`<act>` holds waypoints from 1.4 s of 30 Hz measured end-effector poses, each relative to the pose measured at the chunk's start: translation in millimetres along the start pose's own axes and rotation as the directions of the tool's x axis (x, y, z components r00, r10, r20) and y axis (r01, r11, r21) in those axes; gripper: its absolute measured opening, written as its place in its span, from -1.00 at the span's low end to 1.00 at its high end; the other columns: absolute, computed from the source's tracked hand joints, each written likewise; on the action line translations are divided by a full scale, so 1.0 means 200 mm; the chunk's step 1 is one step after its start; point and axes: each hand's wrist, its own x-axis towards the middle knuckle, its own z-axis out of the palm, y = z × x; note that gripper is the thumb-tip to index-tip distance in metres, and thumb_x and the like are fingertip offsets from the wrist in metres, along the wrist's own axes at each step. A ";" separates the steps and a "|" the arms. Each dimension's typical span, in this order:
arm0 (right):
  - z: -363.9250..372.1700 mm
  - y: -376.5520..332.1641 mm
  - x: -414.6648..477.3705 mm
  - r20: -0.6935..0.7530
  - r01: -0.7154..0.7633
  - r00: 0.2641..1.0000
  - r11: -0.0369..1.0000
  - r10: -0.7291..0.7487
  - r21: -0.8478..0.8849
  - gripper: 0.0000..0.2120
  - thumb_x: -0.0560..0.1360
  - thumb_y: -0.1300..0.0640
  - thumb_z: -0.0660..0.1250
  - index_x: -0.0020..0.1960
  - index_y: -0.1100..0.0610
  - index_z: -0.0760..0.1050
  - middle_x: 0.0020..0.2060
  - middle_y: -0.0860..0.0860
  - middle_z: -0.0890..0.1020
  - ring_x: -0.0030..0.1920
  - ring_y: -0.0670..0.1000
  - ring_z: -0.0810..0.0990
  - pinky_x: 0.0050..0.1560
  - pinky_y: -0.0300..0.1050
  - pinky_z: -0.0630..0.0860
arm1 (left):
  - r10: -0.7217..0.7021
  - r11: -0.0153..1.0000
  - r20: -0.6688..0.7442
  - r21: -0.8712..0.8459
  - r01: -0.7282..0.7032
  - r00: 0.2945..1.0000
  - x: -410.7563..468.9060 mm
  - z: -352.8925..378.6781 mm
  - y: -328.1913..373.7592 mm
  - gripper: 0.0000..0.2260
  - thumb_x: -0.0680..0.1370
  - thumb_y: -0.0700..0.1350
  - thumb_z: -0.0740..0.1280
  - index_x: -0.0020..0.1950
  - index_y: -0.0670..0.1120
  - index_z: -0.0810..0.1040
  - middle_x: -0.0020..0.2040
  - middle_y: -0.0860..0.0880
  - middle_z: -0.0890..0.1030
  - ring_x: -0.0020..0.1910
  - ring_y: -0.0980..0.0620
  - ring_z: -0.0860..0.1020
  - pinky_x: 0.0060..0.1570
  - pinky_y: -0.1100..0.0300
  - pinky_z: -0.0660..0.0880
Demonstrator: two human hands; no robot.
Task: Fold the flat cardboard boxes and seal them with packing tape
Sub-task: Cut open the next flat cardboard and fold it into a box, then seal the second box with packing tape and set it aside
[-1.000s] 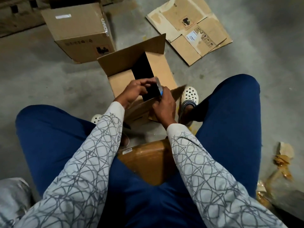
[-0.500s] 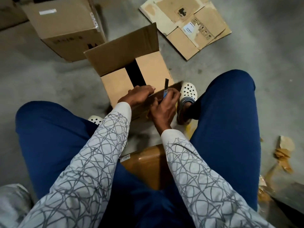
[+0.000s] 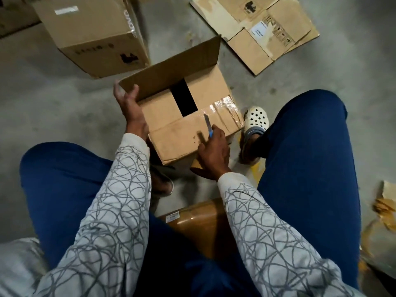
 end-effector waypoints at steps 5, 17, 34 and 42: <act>-0.02 -0.02 0.02 -0.087 -0.118 0.987 0.980 0.133 0.162 -0.61 0.48 0.21 0.36 0.31 0.17 0.46 0.22 0.10 0.54 0.20 0.12 0.51 0.02 -0.24 0.27 | 0.127 0.972 -0.066 -0.190 -0.137 0.990 -0.05 -0.03 0.02 -0.77 0.51 -0.26 0.19 -0.24 -0.14 0.60 -0.15 -0.11 0.62 -0.15 0.02 0.60 -0.08 0.26 0.50; -0.06 -0.01 -0.02 0.036 -0.163 0.987 0.961 0.158 0.222 -0.63 0.49 0.13 0.40 0.28 0.11 0.46 0.21 0.07 0.57 0.19 0.10 0.53 0.03 -0.16 0.34 | -0.016 -0.131 0.348 0.929 -0.347 0.937 -0.32 -0.10 -0.47 -0.36 0.59 0.37 -0.12 0.57 0.22 -0.33 0.58 0.00 -0.41 0.55 -0.17 -0.39 0.43 -0.36 -0.32; -0.42 -0.11 -0.10 -0.223 0.106 0.965 0.572 0.137 0.813 -0.68 0.46 0.33 0.41 -0.23 0.03 0.32 -0.05 -0.04 0.71 0.08 0.02 0.64 0.27 0.06 0.49 | 0.037 0.404 0.431 0.819 -0.408 0.902 -0.69 -0.06 -0.04 -0.57 0.67 0.18 0.12 0.43 -0.01 0.46 0.45 -0.11 0.45 0.45 -0.17 0.36 0.43 -0.06 0.26; -0.55 -0.18 -0.19 -0.190 0.199 0.979 0.165 -0.069 0.966 -0.64 0.51 0.34 0.36 -0.24 0.02 0.26 -0.34 0.07 0.54 -0.27 0.04 0.59 -0.16 -0.12 0.50 | -0.068 0.938 0.555 0.320 -0.137 0.829 -1.32 -0.13 0.11 -0.64 0.55 0.26 0.24 0.26 0.16 0.54 0.21 0.10 0.60 0.22 0.02 0.55 0.21 -0.04 0.50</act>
